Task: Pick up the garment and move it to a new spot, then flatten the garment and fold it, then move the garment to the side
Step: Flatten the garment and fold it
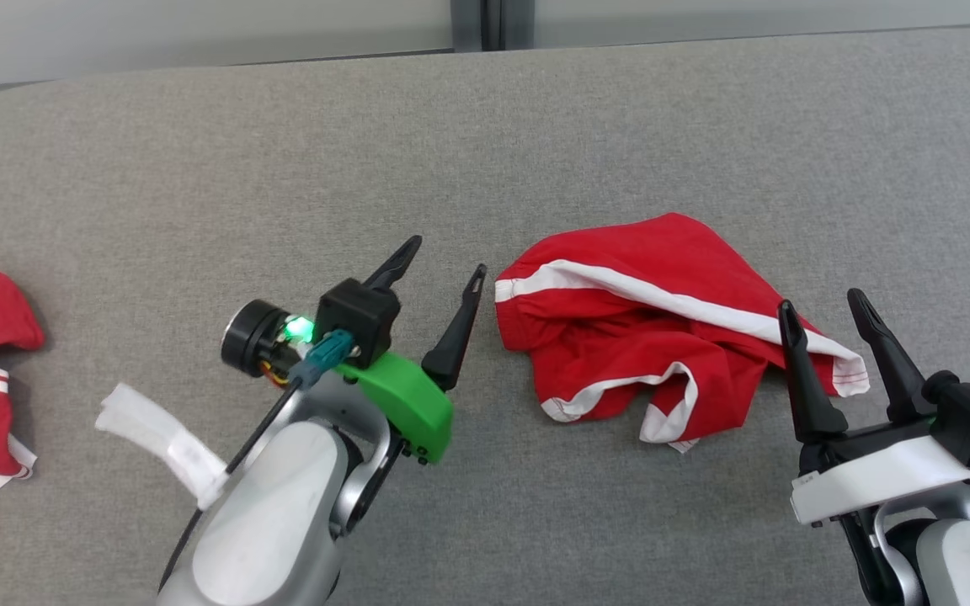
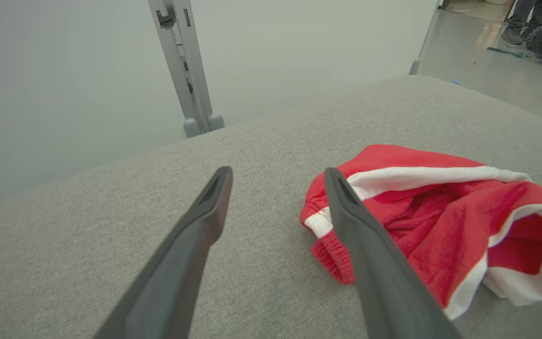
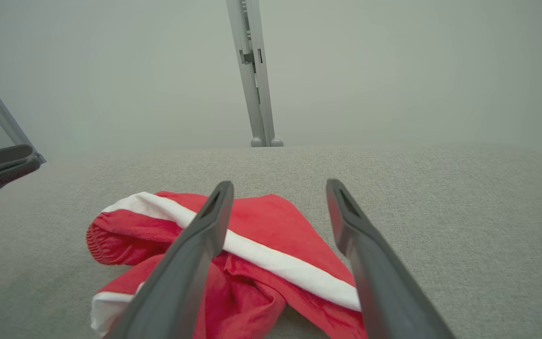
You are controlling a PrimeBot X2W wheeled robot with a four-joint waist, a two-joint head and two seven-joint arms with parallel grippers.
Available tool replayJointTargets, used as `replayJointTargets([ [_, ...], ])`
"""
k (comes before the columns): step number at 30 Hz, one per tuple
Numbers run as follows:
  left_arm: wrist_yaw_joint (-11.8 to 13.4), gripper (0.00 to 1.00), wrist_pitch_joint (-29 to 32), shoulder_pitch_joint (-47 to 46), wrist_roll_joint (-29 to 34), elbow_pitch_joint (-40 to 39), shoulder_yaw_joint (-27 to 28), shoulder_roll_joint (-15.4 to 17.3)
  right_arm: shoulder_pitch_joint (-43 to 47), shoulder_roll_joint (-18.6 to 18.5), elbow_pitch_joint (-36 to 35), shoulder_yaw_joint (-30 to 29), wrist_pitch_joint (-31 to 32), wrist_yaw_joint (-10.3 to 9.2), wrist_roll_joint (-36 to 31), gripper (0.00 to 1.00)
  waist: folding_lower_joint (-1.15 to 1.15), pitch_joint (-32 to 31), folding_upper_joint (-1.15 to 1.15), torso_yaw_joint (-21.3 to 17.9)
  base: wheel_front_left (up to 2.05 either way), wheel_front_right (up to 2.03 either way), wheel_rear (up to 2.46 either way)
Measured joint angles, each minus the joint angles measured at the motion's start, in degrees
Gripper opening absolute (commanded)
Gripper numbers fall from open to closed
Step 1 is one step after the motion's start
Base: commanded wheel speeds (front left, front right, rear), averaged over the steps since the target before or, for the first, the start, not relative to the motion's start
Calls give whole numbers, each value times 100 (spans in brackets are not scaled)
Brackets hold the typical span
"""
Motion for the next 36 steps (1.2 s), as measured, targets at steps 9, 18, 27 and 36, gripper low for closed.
replayJointTargets([
  [9, -315, 100, 968, -859, -488, 931, -571, -205, -198, 37, 212, 74, -109, 0, 63, 100, 0, 330, 0, -389, 0, 0, 0],
  [18, -336, 0, 1152, -1116, -597, 1306, -687, -54, -234, -3, 641, -10, -194, 0, 99, 100, 0, 554, 0, -713, 0, 0, 0],
  [27, -271, 0, 912, -1114, -541, 1113, -737, 43, -265, -197, 1659, -99, -238, 0, 242, 100, 0, 674, 0, -706, 0, 0, 0],
  [36, -167, 0, 691, -987, -536, 800, -737, 105, -924, -281, 2620, 112, -401, 0, 422, 40, 0, 734, 0, -592, 0, 0, 0],
])
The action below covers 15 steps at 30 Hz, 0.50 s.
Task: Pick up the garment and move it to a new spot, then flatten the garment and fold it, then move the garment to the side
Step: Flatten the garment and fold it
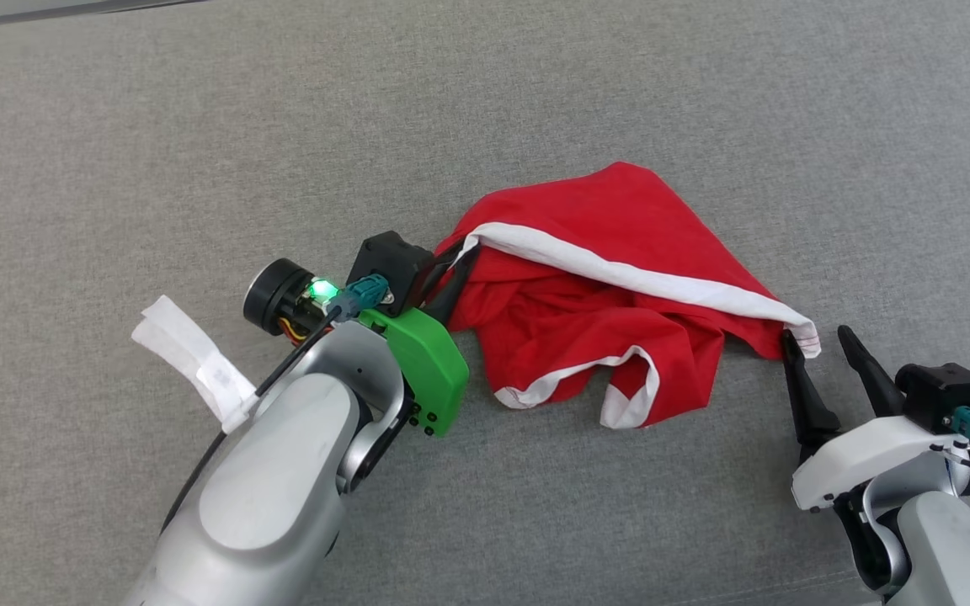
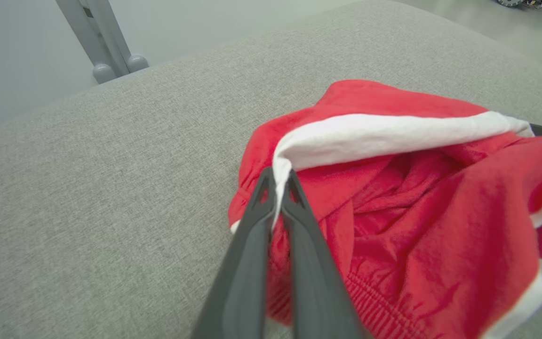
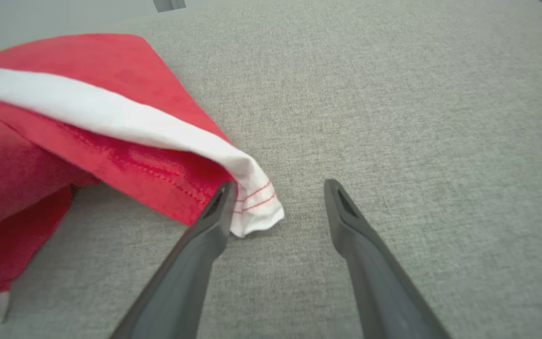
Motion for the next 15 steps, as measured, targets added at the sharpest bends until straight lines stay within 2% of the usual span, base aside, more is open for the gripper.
replayJointTargets([
  [1, 12, 0, -5, 6, 0, -20, -2, 4, -43, -14, 87, 21, -1, 0, 31, 0, 0, -1, 0, 15, 0, 0, 0],
  [3, 60, 0, -170, 77, -1, -151, 11, 43, -219, -84, 287, 90, -123, 0, 124, 0, 0, -28, 0, 83, 0, 0, 0],
  [7, 189, 0, -470, 170, 35, -409, 127, 168, -270, -193, 41, 31, -330, 1, 111, 0, 0, -124, 0, 120, 0, 0, 0],
  [15, 572, 0, -970, 235, 304, -1481, 381, 497, -364, -460, -1622, -352, -420, 2, -298, 0, 0, -469, 0, 165, 0, 0, 0],
])
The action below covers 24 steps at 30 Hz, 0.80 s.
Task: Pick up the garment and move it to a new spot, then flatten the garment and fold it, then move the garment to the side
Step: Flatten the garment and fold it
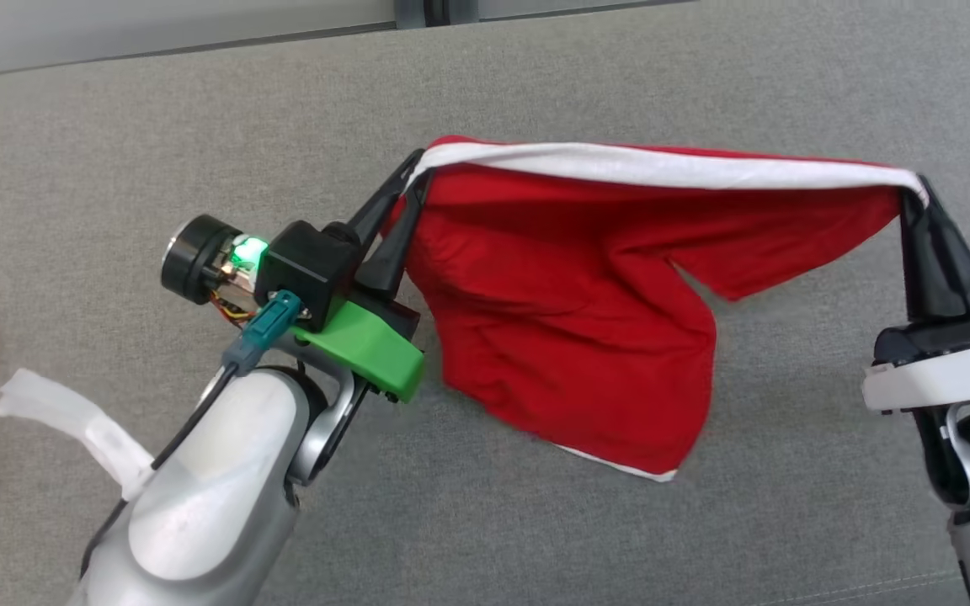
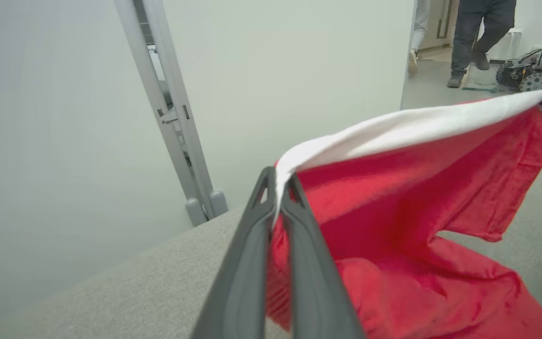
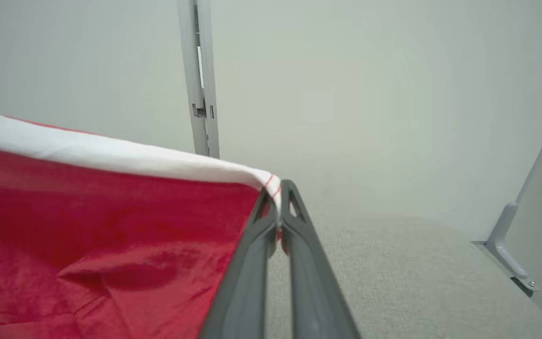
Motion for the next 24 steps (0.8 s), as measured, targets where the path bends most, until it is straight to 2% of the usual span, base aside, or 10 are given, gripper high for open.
replayJointTargets([
  [7, 187, 0, -94, -242, 166, -1209, 349, 337, -351, -353, -1682, -333, 565, 1, -280, 0, 0, -368, 0, 84, 0, 0, 0],
  [11, 276, 0, 46, -427, 199, -1840, 554, 509, -676, -593, -2273, -477, 922, 2, -286, 0, 0, -564, 0, 145, 0, 0, 0],
  [18, 324, 0, 338, -634, 141, -2351, 739, 627, -1102, -890, -2512, -525, 1365, 2, -38, 0, 0, -690, 0, 289, 0, 0, 0],
  [21, 314, 0, 371, -808, 51, -2271, 766, 597, -1304, -972, -2421, -456, 1440, 2, 101, 0, 0, -600, 0, 308, 0, 0, 0],
  [24, 190, 0, 354, -1070, -94, -1992, 755, 487, -1646, -1021, -2193, -369, 1464, 2, 266, 0, 0, -425, 0, 312, 0, 0, 0],
])
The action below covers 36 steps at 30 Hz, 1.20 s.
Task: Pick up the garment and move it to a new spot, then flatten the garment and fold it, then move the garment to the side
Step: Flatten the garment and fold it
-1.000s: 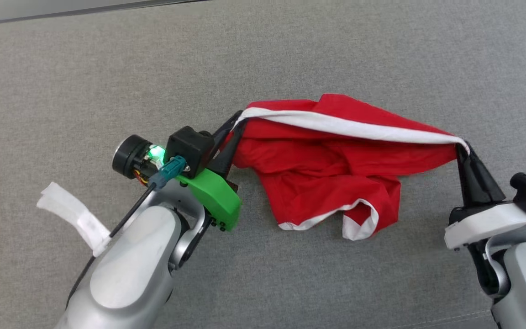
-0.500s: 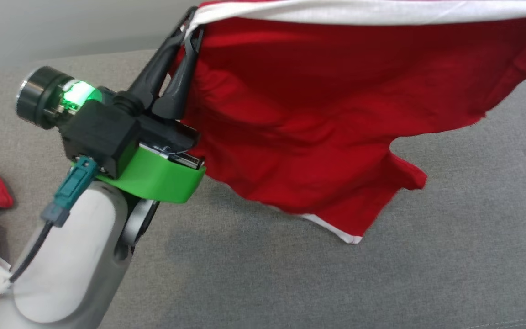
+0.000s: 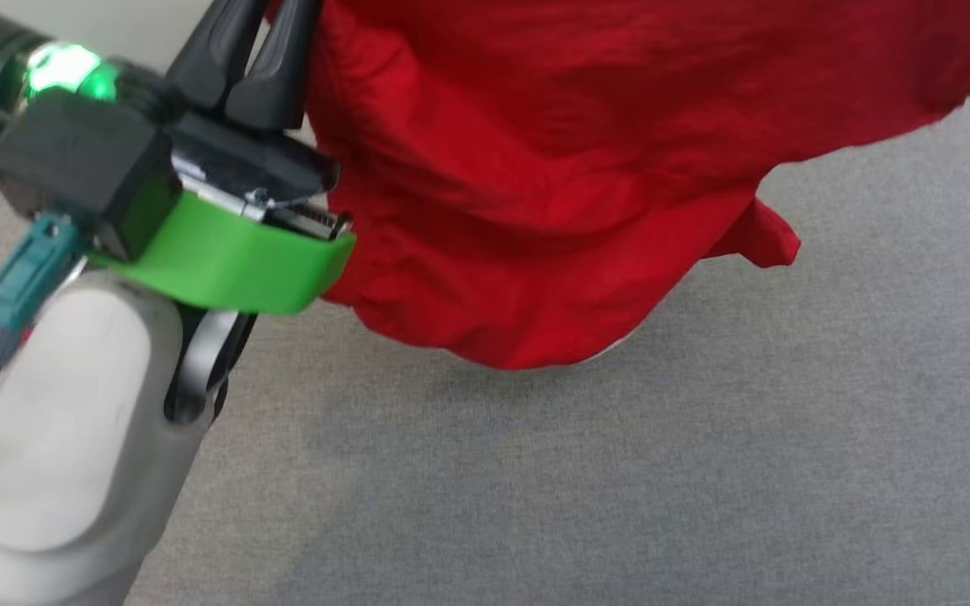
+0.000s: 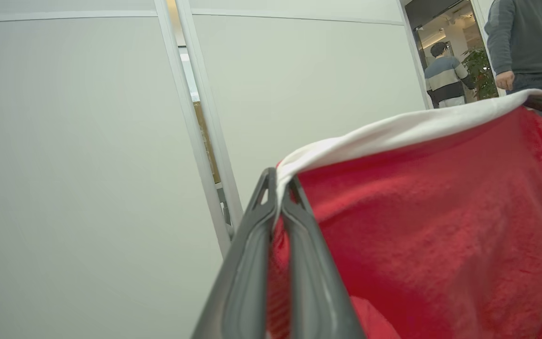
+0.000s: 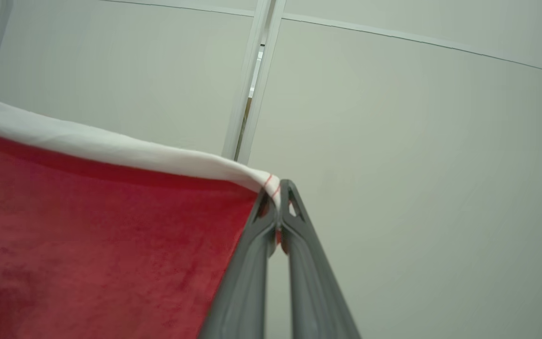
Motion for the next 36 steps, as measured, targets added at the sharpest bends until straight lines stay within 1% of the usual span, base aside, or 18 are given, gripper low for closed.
replayJointTargets([
  [3, -175, 0, -91, -391, -224, 433, -18, -222, -405, -46, 281, 49, -2, -1, 113, 0, 0, 228, 0, 2, 0, 0, 0],
  [6, -323, 0, -255, -941, -276, 966, -25, -437, -908, -120, 612, 147, -43, -1, 255, 0, 0, 502, 0, 10, 0, 0, 0],
  [9, -432, 0, -526, -1546, -342, 1682, 55, -657, -1522, -143, 1035, 318, -73, -1, 348, 0, 0, 801, 0, 19, 0, 0, 0],
  [12, -523, 0, -936, -2219, -347, 2558, 157, -846, -2256, -113, 1680, 515, -141, -1, 432, 0, 0, 1099, 0, 25, 0, 0, 0],
  [16, -592, 0, -1422, -2991, -381, 3771, 336, -1078, -3282, 76, 2660, 834, -420, 0, 541, 0, 1, 1433, 0, 24, 0, 0, 0],
  [20, -628, 0, -1566, -3434, -388, 4837, 595, -1181, -4021, 454, 3688, 1308, -767, 0, 569, 0, 1, 1600, 0, -44, 0, 0, 0],
  [25, -612, 0, -1592, -3450, -368, 5703, 934, -1245, -4333, 920, 4808, 1900, -1160, -1, 645, 0, 1, 1644, 0, -200, 0, 0, 0],
  [28, -570, 0, -1601, -3104, -344, 6191, 1141, -1315, -4299, 1196, 5464, 2308, -1308, -1, 793, 0, 0, 1690, 0, -260, 0, 0, 0],
  [33, -522, 0, -1600, -2365, -389, 6964, 1389, -1422, -3793, 1585, 6378, 3009, -1479, -2, 1111, 0, 0, 1777, 0, -306, 0, 0, 0],
  [36, -560, 0, -1601, -2006, -375, 7013, 1430, -1479, -3498, 1677, 6593, 3287, -1528, -2, 1327, 0, 1, 1792, 0, -305, 0, 0, 0],
])
